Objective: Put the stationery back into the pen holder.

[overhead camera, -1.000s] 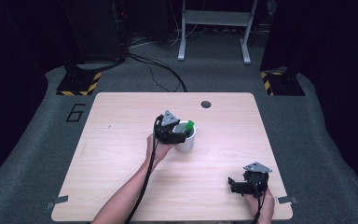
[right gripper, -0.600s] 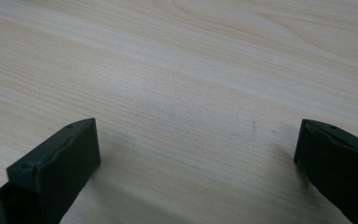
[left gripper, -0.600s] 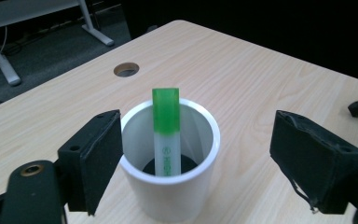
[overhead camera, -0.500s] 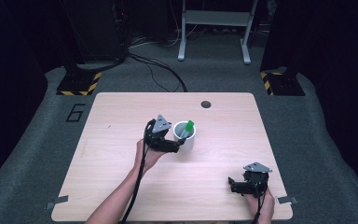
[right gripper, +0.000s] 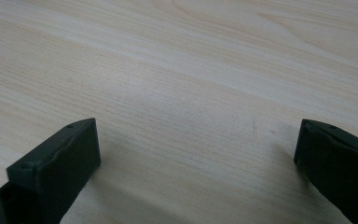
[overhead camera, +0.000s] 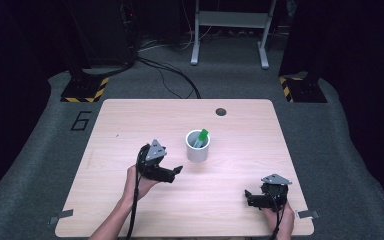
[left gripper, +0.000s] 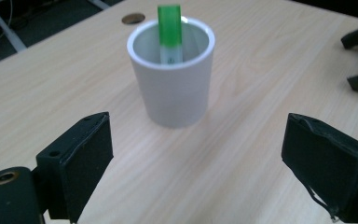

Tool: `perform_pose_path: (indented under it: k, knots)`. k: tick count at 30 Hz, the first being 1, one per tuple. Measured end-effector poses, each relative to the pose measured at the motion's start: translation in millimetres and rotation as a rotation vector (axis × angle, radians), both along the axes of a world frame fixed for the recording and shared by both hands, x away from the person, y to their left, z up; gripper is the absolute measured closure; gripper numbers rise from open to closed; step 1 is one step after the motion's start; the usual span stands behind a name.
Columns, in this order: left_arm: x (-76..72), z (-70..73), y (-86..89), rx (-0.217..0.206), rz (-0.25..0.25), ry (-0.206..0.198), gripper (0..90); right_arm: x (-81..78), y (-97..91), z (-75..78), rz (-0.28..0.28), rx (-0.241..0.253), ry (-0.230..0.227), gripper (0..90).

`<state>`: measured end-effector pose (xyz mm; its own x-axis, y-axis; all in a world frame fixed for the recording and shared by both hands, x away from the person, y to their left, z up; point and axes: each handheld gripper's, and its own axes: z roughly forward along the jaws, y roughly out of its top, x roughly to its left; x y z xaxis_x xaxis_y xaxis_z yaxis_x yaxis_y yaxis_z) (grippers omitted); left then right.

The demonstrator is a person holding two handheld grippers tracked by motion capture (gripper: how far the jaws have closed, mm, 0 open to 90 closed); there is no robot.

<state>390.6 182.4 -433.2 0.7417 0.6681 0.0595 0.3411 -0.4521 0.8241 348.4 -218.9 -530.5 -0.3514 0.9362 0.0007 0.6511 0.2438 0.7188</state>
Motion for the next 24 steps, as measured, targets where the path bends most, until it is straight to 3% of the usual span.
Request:
perform_pose_path:
  k: [7,19,24]
  knots:
    - [-23.2,-27.5,20.8,0.054,0.037,0.044,4.4,-0.1,0.1,0.2,0.000,-0.001,0.003,0.0]
    - [-44.6,-81.7,45.8,0.122,0.104,0.156,0.0,-0.1,0.2,0.2,0.000,0.000,0.004,0.0]
    - [-48.6,-93.8,51.3,0.137,0.119,0.160,0.0,-0.1,0.1,0.2,0.000,0.000,0.003,0.0]
